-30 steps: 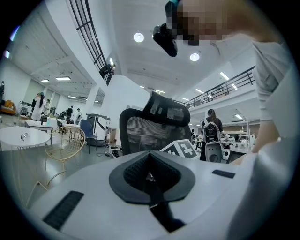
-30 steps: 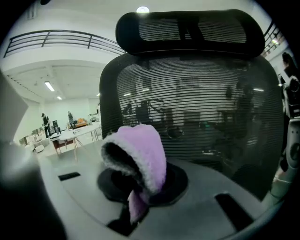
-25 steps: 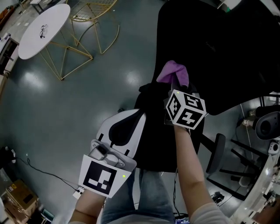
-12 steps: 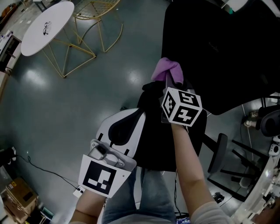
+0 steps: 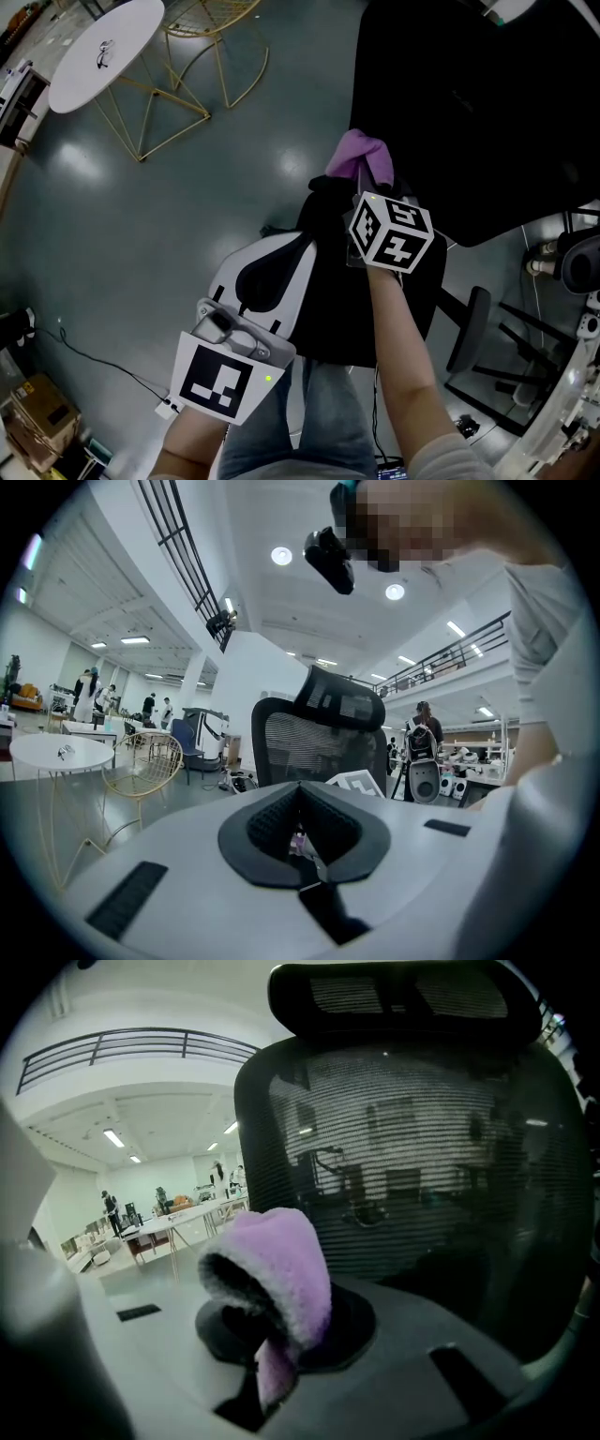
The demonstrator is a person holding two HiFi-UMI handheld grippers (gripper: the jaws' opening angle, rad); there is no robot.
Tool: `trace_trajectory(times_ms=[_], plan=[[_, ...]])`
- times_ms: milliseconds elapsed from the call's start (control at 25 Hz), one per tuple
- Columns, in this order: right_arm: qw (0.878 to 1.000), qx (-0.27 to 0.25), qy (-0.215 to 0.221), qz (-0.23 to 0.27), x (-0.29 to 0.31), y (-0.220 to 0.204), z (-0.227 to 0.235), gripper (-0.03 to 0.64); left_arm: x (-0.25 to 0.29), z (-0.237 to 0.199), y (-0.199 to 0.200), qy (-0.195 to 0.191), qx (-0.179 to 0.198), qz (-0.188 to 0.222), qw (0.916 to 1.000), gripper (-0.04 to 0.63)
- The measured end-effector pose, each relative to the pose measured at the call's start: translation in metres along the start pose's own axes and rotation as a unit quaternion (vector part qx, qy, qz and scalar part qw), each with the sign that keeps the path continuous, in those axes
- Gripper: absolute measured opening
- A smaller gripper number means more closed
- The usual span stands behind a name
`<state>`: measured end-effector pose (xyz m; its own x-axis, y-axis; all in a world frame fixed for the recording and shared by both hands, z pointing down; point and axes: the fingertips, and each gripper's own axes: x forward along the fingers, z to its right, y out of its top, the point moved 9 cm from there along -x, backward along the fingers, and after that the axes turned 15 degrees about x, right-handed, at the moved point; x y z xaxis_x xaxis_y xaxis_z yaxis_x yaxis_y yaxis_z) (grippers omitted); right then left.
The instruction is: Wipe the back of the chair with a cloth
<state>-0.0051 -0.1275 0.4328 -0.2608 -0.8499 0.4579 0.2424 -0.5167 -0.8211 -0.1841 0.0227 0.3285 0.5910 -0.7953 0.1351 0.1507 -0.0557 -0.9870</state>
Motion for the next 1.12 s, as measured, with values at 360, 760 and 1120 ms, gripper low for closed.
trace_trajectory(times_ms=[360,760,1120], plan=[[1.000,-0.004,0.001,-0.005,0.003,-0.010,0.004,0.046,-0.001,0.004,-0.003,-0.003,0.005,-0.009,0.9999,0.012],[1.000,-0.001,-0.018,0.006,-0.011,-0.003,0.037,0.046,0.018,0.022,0.001,-0.018,0.006,-0.008,0.9998,0.012],[0.999,0.010,-0.041,0.018,-0.027,0.002,0.074,0.046,0.043,0.042,0.005,-0.047,0.012,-0.007,0.9988,0.012]])
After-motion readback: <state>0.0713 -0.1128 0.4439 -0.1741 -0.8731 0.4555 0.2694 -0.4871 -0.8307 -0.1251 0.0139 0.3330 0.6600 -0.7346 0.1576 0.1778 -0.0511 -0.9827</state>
